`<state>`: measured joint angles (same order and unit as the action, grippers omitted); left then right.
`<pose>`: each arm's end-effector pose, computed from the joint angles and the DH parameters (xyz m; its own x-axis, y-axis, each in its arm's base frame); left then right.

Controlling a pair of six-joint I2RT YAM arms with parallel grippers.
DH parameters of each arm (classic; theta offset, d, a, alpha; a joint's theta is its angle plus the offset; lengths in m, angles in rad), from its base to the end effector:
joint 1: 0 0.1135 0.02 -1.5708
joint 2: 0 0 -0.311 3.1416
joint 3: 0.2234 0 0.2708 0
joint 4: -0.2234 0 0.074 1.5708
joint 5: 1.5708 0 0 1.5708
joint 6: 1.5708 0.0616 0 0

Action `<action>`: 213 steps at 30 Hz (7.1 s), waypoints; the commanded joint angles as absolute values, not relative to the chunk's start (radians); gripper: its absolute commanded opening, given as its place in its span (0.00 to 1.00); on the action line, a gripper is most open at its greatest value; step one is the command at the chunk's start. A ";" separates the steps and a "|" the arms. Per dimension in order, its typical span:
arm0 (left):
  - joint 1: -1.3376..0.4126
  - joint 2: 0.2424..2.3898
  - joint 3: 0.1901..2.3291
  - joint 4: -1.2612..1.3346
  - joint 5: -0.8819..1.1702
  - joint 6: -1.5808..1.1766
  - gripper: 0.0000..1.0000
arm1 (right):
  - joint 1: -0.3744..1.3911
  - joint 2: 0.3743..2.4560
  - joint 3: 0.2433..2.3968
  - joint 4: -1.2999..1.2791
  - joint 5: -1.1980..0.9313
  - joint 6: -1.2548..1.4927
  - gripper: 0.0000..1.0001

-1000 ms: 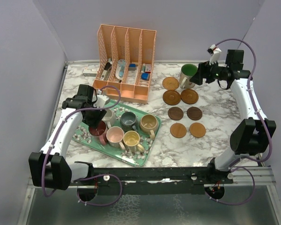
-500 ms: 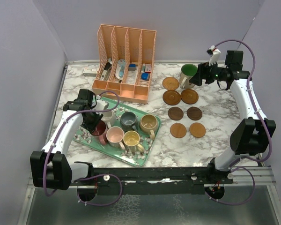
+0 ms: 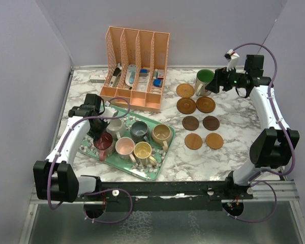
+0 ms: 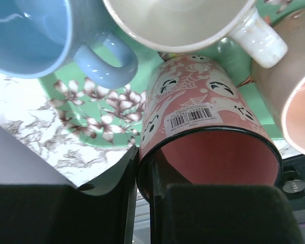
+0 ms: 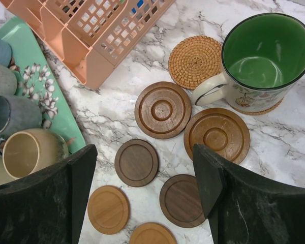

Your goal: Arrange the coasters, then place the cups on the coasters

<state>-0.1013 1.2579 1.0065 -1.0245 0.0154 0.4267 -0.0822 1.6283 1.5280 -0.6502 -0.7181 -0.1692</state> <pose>0.2331 -0.0246 0.2721 -0.8229 0.4996 -0.2707 0.4901 0.8651 0.1069 0.3967 0.0080 0.3751 -0.5997 -0.0778 -0.7965 -0.5262 0.7882 0.3192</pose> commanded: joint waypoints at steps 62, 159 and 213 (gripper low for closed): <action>-0.658 1.934 2.089 -0.494 -0.151 -0.090 0.00 | 0.296 1.632 1.562 -0.392 -0.461 0.115 0.64; -0.615 1.432 1.427 -0.130 -0.122 -0.003 0.84 | 0.279 2.066 1.955 -0.502 0.222 0.265 0.01; -0.612 1.419 1.408 -0.131 -0.091 -0.006 0.99 | 0.279 2.171 2.068 -0.555 0.255 0.259 0.01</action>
